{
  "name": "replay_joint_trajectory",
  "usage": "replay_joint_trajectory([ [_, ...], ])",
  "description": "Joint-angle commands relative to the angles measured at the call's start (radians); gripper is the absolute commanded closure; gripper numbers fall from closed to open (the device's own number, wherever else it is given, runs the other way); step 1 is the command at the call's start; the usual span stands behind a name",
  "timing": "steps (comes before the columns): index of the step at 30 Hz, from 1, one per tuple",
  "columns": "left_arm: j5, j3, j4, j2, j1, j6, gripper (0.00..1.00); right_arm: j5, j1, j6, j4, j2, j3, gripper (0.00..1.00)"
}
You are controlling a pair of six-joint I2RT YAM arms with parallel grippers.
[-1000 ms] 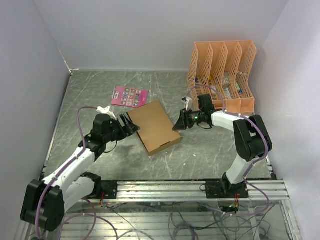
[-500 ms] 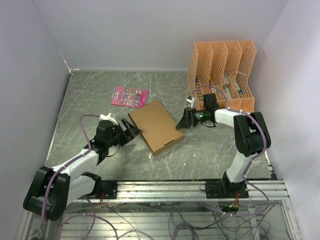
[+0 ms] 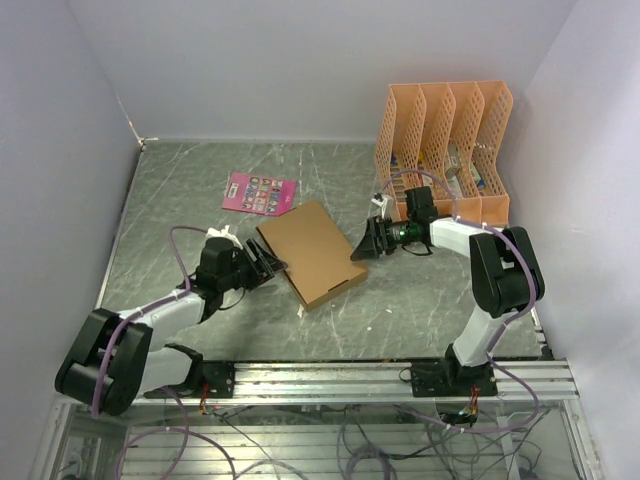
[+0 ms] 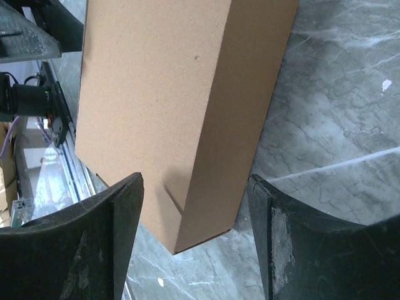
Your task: Fold the paper box
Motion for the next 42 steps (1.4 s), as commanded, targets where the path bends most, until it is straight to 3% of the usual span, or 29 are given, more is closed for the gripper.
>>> replay_joint_trajectory([
  [1,0.001,0.077,0.014,0.029,-0.008,0.046,0.32,0.008,0.011,-0.024,-0.019,0.005,0.019,0.34],
  [7,0.020,0.088,0.056,0.121,-0.009,0.055,0.44,0.010,0.037,-0.039,-0.042,-0.002,0.035,0.35],
  [14,0.043,0.103,0.061,0.198,-0.009,0.082,0.68,0.016,0.062,-0.068,-0.087,-0.015,0.086,0.37],
  [25,0.071,0.135,0.079,0.233,-0.008,0.085,0.73,0.039,0.142,-0.127,-0.276,-0.118,0.249,0.38],
  [35,0.091,0.196,0.048,0.281,-0.009,0.117,0.72,0.134,0.357,-0.133,-0.340,-0.151,0.355,0.38],
  [42,0.073,0.206,0.001,0.308,-0.009,0.151,0.72,0.307,0.179,-0.099,-0.202,-0.172,0.265,0.31],
])
